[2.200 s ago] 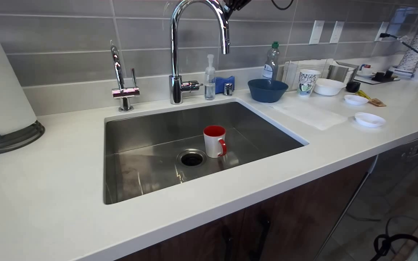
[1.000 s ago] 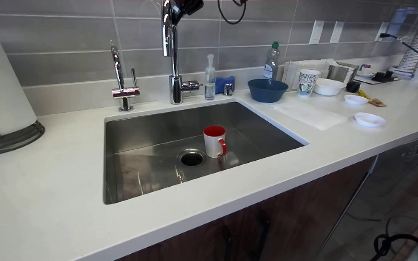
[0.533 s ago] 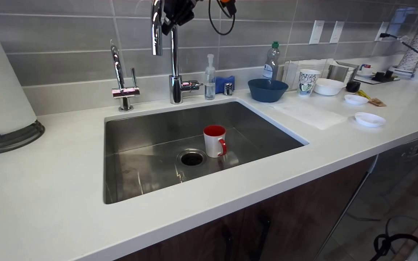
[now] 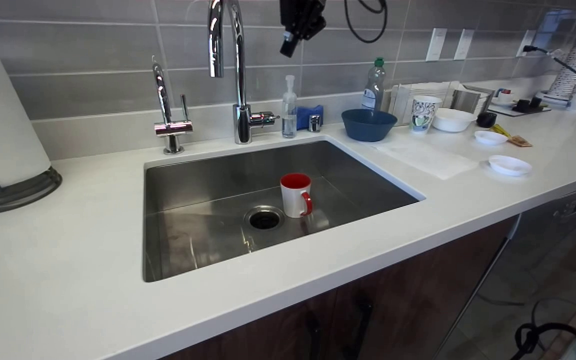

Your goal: Turn the tap faucet to the left

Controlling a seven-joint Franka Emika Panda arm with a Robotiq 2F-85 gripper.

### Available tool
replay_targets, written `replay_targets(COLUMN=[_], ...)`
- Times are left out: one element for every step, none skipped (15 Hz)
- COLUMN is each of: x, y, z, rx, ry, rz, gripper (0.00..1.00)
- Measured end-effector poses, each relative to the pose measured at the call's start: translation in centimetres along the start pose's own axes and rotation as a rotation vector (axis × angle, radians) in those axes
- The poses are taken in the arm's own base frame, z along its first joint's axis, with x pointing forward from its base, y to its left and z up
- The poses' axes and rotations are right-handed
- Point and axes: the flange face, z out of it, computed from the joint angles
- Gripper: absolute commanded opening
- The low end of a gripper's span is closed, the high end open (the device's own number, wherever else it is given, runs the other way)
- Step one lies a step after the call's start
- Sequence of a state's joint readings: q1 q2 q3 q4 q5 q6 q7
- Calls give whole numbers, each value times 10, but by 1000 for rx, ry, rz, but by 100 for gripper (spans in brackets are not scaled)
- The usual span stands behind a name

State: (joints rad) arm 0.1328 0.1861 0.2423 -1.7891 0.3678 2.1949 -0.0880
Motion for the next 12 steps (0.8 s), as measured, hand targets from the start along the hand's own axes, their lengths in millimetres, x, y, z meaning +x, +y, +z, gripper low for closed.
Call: replay_targets(x=[-14,-30,-45,-61,-76,-91,-106,-119,-130,-140,-148,-155], y=[0,0,0,-1,-2,-3,-5,-7,-9,-11,-13,-14], z=[-12,-24,-38,-51,-65,-77,-89,-100,-111,-120,-130,-138], rx=[-24,-55,-94,-144,-200,-251,-296,-328,-354,-378,-400,-421], ry=[-26,-52,-73,-89,-101,-109,-115,-116,-110,-98,-81,-63], rz=[38,74,105,118,122,121,122,123,122,117,110,102], gripper=[0,26,27,33,40,47,54,62,68,74,82,88])
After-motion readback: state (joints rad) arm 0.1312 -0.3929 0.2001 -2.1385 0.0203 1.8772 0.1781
